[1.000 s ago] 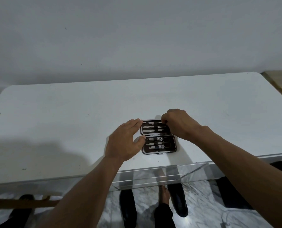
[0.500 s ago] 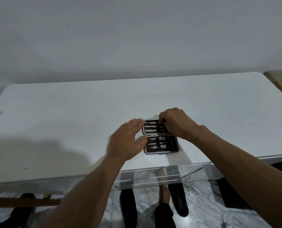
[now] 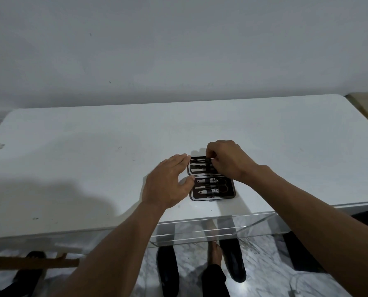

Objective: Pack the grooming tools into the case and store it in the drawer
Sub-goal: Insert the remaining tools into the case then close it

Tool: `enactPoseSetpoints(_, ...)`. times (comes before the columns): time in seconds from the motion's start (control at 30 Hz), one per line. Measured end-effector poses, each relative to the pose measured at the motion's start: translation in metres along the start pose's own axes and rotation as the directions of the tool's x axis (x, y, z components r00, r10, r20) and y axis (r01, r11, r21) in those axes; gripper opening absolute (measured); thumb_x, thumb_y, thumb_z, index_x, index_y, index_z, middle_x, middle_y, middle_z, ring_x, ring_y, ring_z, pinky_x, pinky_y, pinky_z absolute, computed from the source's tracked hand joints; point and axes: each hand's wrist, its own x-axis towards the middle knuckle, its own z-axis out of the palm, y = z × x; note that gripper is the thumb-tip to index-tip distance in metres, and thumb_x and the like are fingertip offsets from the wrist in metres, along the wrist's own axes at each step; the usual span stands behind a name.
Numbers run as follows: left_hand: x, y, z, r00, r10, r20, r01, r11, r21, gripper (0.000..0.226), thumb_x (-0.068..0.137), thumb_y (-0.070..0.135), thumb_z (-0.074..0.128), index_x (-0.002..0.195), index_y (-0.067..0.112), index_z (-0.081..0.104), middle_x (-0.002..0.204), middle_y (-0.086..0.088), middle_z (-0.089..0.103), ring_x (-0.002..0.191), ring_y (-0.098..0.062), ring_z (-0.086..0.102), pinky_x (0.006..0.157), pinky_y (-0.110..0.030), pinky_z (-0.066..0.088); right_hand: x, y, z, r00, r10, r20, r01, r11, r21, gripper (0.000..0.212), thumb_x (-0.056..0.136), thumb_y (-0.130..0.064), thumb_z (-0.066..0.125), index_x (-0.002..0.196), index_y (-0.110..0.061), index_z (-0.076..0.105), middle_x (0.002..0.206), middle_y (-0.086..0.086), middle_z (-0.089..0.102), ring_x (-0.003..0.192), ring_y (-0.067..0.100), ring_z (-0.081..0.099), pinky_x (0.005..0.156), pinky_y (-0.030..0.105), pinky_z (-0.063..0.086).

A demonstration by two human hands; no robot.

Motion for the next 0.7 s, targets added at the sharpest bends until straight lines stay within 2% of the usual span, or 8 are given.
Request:
enactPoseSetpoints(0.27,0.000,0.001,-0.001,1.000,0.004,-0.004,-0.004,1.000,-0.002,0.055,0.091,0.043,0.053,0.143,0.031,0.040,0.149,0.014,0.039,0.138,0.000,0.028,0.107,-0.016,0.012,-0.010,0.009,-0.002,0.997,0.047,-0.056,-0.048,0.999,-0.010,0.025,0.082,0.000,0.045,0.096,-0.010,0.064,0.098,0.010,0.062,0.090,0.030,0.058,0.075,0.033,0.044)
enactPoseSetpoints(0.5,0.000,0.003,-0.002,1.000,0.002,0.004,-0.002,1.000,-0.001,0.056,0.091,0.043,0.053,0.144,0.030,0.039,0.149,0.013,0.039,0.139,-0.002,0.028,0.107,-0.017,0.012,-0.029,0.018,-0.002,0.977,0.213,-0.031,-0.211,0.977,0.042,0.023,0.089,-0.012,0.050,0.108,-0.007,0.063,0.103,0.010,0.065,0.096,0.029,0.058,0.077,0.031,0.043)
enactPoseSetpoints(0.63,-0.001,0.003,-0.001,1.000,-0.015,0.009,0.015,1.000,0.002,0.057,0.091,0.043,0.055,0.144,0.029,0.040,0.149,0.011,0.039,0.139,-0.004,0.029,0.107,-0.018,0.013,-0.041,0.017,-0.001,0.970,0.242,0.033,-0.244,0.963,0.116,0.020,0.087,-0.016,0.054,0.103,-0.006,0.063,0.099,0.009,0.069,0.094,0.029,0.061,0.079,0.035,0.049)
enactPoseSetpoints(0.7,-0.001,0.002,0.001,0.999,-0.032,0.021,0.033,0.999,-0.014,0.058,0.089,0.046,0.055,0.142,0.029,0.043,0.150,0.010,0.039,0.139,-0.006,0.030,0.108,-0.023,0.020,-0.044,0.016,-0.001,0.964,0.261,0.055,-0.266,0.954,0.139,0.012,0.085,-0.016,0.057,0.091,-0.006,0.060,0.096,0.010,0.070,0.092,0.030,0.062,0.074,0.034,0.048)
